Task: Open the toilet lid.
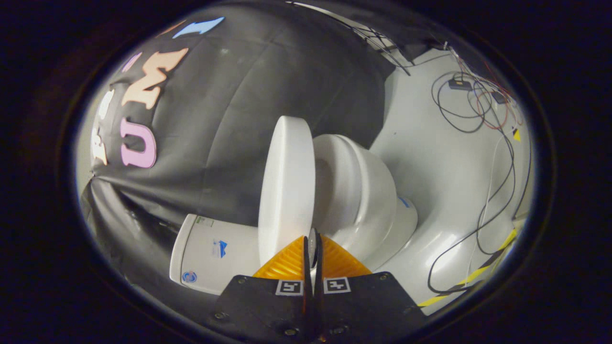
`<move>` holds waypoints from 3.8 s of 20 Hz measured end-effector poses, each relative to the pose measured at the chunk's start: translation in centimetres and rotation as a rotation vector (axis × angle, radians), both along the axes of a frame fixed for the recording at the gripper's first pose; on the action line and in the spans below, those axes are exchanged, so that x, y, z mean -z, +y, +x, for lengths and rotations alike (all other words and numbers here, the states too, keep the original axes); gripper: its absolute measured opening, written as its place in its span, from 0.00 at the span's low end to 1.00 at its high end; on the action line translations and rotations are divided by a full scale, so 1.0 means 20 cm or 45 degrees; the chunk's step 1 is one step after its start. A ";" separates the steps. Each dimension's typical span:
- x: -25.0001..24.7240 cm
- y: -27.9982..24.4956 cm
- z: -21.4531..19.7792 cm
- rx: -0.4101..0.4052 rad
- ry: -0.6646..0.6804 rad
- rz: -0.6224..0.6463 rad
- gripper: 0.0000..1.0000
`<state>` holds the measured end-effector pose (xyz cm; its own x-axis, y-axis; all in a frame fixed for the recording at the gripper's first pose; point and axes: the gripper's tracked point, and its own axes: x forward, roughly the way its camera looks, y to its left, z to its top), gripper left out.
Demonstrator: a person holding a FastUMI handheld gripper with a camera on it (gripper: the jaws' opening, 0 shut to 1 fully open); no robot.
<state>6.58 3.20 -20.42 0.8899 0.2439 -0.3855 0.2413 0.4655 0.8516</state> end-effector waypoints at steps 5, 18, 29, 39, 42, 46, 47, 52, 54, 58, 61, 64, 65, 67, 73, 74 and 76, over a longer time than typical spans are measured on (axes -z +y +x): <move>-0.13 0.05 -0.02 -0.036 -0.036 -0.022 0.01; -0.47 0.21 -0.04 -0.147 -0.242 -0.163 0.01; -0.62 0.31 -0.04 -0.155 -0.334 -0.325 0.03; -0.76 0.43 -0.06 -0.186 -0.371 -0.466 0.03; -0.82 0.48 -0.06 -0.189 -0.396 -0.477 0.05; -0.87 0.52 -0.07 -0.185 -0.412 -0.473 0.05; -0.88 0.53 -0.06 -0.184 -0.415 -0.460 0.06; -0.93 0.59 -0.07 -0.206 -0.443 -0.512 0.06; -0.94 0.61 -0.07 -0.219 -0.455 -0.543 0.06; -0.97 0.66 -0.08 -0.242 -0.479 -0.579 0.06; -0.99 0.68 -0.08 -0.253 -0.493 -0.598 0.06; -1.01 0.71 -0.08 -0.259 -0.503 -0.591 0.06; -1.02 0.71 -0.08 -0.262 -0.507 -0.588 0.06; -1.04 0.73 -0.07 -0.274 -0.514 -0.607 0.06; -1.08 0.80 -0.08 -0.276 -0.530 -0.662 0.06; -1.09 0.81 -0.08 -0.274 -0.529 -0.677 0.06; -1.10 0.83 -0.07 -0.268 -0.525 -0.707 0.06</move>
